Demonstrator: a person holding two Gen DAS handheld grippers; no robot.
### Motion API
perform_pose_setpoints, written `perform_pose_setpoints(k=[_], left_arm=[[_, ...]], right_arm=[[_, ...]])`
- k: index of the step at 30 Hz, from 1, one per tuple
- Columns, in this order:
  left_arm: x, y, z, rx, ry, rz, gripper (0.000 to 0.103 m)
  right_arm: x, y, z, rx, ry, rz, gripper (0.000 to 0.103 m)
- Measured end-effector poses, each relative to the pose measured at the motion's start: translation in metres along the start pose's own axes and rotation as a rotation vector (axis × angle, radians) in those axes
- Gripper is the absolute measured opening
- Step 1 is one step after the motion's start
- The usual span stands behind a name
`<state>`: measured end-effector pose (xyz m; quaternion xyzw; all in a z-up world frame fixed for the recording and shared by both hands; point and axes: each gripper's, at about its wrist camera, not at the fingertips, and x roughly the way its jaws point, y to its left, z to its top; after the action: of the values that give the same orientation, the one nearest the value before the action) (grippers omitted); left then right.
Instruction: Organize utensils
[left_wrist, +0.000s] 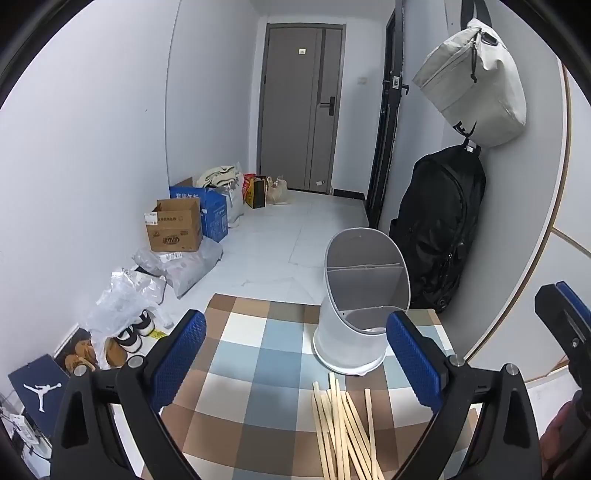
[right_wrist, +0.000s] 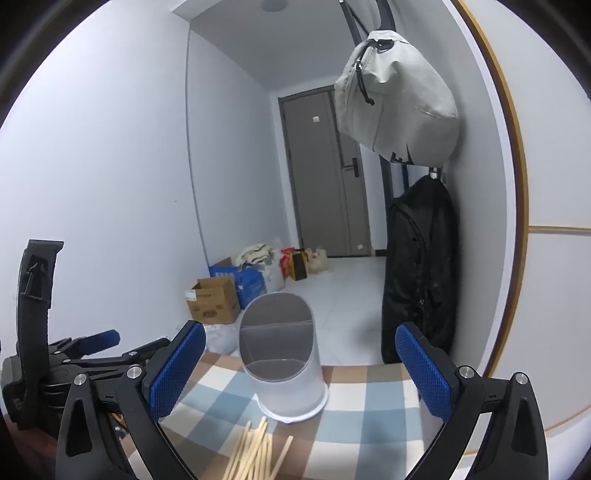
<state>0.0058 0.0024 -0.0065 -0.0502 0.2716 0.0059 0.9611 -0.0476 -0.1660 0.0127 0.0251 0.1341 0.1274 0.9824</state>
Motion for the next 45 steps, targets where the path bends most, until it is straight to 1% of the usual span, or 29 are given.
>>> perform_pose_setpoints(k=[4, 12, 20, 24, 27, 32, 34, 39, 45], left_arm=[[0.0008, 0.0028, 0.0003, -0.025, 0.005, -0.004, 0.096], [-0.0003, 0.0010, 0.0005, -0.020, 0.000, 0.007, 0.096], [0.0018, 0.0015, 0.0009, -0.026, 0.004, 0.009, 0.096], [0.0008, 0.0031, 0.0013, -0.034, -0.008, 0.014, 0.096], [-0.0011, 0.0020, 0.0002, -0.023, -0.020, 0.023, 0.096], [0.0021, 0.0004, -0.0020, -0.005, -0.003, 0.041, 0.096], [0.0017, 0.0007, -0.0021, -0.010, 0.002, 0.031, 0.096], [0.0007, -0.0009, -0.0017, 0.001, 0.002, 0.032, 0.095], [-0.0007, 0.0010, 0.0002, -0.008, 0.003, 0.027, 0.095]], right_arm=[[0.0000, 0.0010, -0.0002, -0.003, 0.003, -0.004, 0.103], [-0.0026, 0.0012, 0.0003, -0.002, -0.006, 0.009, 0.103], [0.0013, 0.0010, -0.0005, 0.004, 0.010, 0.021, 0.103], [0.0013, 0.0016, -0.0005, 0.007, 0.009, 0.030, 0.103], [0.0020, 0.0025, -0.0015, -0.005, 0.008, 0.030, 0.103], [0.0010, 0.0019, -0.0023, 0.002, 0.008, 0.029, 0.103], [0.0001, 0.0023, -0.0022, 0.001, 0.006, 0.029, 0.103], [-0.0006, 0.0030, -0.0026, -0.013, 0.001, 0.026, 0.103], [-0.0003, 0.0014, -0.0017, 0.000, 0.007, 0.032, 0.103]])
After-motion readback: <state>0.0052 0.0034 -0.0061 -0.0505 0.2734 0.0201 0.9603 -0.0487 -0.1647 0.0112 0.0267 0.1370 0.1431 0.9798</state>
